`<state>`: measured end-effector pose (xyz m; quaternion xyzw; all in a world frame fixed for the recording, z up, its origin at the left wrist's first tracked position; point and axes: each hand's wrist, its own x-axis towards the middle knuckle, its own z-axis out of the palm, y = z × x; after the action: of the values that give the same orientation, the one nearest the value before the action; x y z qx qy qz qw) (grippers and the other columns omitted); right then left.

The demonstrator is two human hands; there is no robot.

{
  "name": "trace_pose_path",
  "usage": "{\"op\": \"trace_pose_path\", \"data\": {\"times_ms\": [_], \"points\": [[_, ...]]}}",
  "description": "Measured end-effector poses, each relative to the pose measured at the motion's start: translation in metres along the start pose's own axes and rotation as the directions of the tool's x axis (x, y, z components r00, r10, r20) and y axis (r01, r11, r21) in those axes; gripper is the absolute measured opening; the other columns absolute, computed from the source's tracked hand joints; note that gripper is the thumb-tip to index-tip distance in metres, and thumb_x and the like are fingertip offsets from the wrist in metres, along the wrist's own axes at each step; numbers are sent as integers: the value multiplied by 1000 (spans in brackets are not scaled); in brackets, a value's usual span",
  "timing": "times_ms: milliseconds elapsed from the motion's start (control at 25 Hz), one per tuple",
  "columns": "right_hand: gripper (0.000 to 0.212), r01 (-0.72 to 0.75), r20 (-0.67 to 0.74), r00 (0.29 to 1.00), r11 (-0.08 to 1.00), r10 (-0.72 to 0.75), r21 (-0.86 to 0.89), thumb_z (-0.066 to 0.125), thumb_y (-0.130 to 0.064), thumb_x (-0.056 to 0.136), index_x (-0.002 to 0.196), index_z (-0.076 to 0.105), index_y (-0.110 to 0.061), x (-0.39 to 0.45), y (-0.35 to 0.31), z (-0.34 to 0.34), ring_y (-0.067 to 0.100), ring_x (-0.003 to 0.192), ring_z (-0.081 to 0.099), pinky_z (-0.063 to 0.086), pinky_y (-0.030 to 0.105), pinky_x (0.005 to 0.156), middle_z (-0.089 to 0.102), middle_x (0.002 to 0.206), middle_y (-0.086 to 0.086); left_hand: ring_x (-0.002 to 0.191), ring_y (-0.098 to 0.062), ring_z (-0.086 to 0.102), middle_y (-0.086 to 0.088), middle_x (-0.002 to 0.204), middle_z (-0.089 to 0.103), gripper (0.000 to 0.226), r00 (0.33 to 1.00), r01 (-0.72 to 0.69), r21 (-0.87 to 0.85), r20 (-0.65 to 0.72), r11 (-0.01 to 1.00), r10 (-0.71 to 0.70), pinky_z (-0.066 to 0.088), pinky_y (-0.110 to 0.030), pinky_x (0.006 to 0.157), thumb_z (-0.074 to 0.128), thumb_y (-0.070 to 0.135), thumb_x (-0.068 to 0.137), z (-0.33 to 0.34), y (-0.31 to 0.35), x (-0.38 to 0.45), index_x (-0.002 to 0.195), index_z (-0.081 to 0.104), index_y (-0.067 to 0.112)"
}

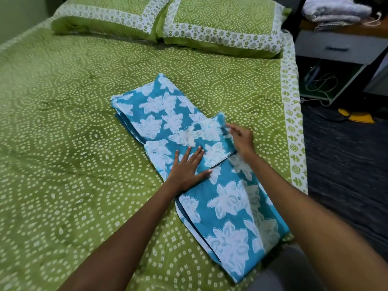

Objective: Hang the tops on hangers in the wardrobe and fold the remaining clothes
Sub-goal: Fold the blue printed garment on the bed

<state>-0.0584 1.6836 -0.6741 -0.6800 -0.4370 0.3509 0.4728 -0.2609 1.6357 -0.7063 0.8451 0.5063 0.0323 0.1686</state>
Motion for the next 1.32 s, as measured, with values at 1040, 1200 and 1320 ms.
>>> {"op": "trace_pose_path", "data": {"times_ms": [1040, 1200, 1320], "points": [[43, 508, 312, 861, 647, -403, -569, 57, 3, 80, 122, 61, -4, -54, 12, 20, 30, 137, 33, 17, 39, 115, 46, 140, 17, 114, -27, 52, -14, 127, 51, 58, 737, 370, -821, -27, 436, -675, 43, -32, 93, 71, 25, 80, -46, -10, 78, 128, 42, 6], [41, 528, 354, 849, 618, -393, -582, 57, -13, 82, 122, 60, -3, -58, 13, 19, 33, 136, 35, 19, 45, 114, 47, 139, 19, 101, -23, 57, -12, 112, 57, 44, 804, 300, -838, -35, 456, -594, 47, -25, 76, 69, 11, 82, -55, -23, 77, 122, 53, 3], [44, 535, 352, 845, 600, -403, -595, 52, -15, 80, 122, 60, -3, -58, 11, 21, 34, 134, 38, 18, 47, 113, 49, 137, 20, 93, -21, 55, -9, 105, 54, 43, 804, 207, -932, -12, 299, -594, 49, -24, 68, 69, 5, 82, -59, -31, 74, 121, 50, 2]]}}
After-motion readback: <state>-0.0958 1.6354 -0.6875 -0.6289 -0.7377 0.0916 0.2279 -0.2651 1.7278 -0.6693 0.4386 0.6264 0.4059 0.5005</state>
